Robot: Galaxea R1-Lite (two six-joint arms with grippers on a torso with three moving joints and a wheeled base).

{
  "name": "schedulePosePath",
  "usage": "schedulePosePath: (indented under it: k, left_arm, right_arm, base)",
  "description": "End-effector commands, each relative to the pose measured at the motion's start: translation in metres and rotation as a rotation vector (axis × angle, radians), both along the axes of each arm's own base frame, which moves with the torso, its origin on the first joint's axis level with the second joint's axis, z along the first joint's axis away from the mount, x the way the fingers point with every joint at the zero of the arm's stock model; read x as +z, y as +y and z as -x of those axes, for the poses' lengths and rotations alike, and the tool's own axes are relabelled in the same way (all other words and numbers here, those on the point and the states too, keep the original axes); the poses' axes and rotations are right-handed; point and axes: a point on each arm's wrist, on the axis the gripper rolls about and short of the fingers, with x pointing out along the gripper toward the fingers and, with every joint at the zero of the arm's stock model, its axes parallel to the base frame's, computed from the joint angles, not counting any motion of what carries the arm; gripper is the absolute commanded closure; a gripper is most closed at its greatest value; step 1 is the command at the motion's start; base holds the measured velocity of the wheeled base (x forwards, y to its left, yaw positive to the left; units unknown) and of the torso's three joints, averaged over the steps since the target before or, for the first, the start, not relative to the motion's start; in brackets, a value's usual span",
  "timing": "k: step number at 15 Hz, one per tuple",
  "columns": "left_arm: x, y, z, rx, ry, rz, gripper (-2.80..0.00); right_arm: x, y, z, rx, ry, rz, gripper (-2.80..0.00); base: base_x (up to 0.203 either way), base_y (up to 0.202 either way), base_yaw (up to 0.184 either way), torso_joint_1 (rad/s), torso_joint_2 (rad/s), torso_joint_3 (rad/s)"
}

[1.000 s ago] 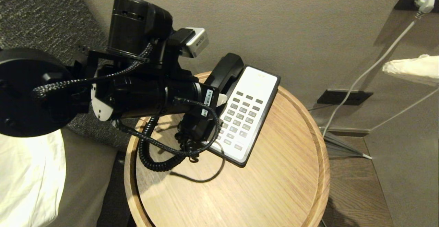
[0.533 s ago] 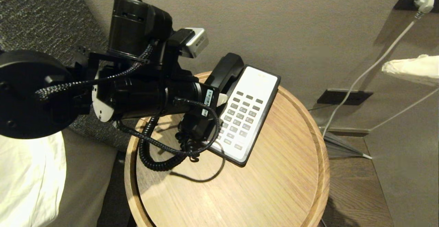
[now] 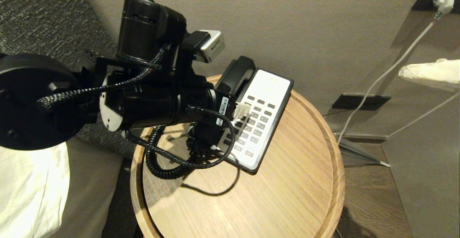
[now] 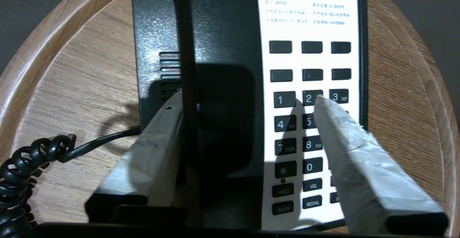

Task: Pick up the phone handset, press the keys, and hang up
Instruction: Put the handset back

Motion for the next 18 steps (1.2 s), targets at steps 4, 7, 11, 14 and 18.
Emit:
schedulePosePath:
  k: [4, 7, 11, 14, 18]
  left_arm:
    - [0.018, 0.010, 0.011, 0.005, -0.042, 0.037, -2.80]
    - [0.028, 0.021, 0.023, 0.008, -0.062, 0.064, -2.80]
    - [0.041, 0.032, 0.035, 0.016, -0.084, 0.110, 0.00]
    - [0.048, 0.038, 0.042, 0.026, -0.086, 0.149, 0.00]
    - [0.061, 0.063, 0.069, 0.053, -0.085, 0.239, 0.00]
  right_arm:
    - [-0.003, 0.000, 0.000, -0.002, 0.010, 0.006, 0.00]
    - [-0.007, 0.001, -0.001, -0.001, 0.024, 0.020, 0.00]
    - [-0.012, 0.007, -0.006, 0.003, 0.044, 0.041, 0.00]
    - [-0.013, 0.012, -0.011, 0.011, 0.055, 0.055, 0.00]
    - [-0.023, 0.040, -0.014, 0.164, 0.107, 0.077, 0.00]
  base:
    - [0.000, 0.000, 0.000, 0.000, 0.00, 0.000]
    - [0.000, 0.000, 0.000, 0.000, 0.00, 0.000]
    - [0.000, 0.000, 0.000, 0.000, 0.00, 0.000]
    - [0.000, 0.000, 0.000, 0.000, 0.00, 0.000]
    - [0.000, 0.000, 0.000, 0.000, 0.00, 0.000]
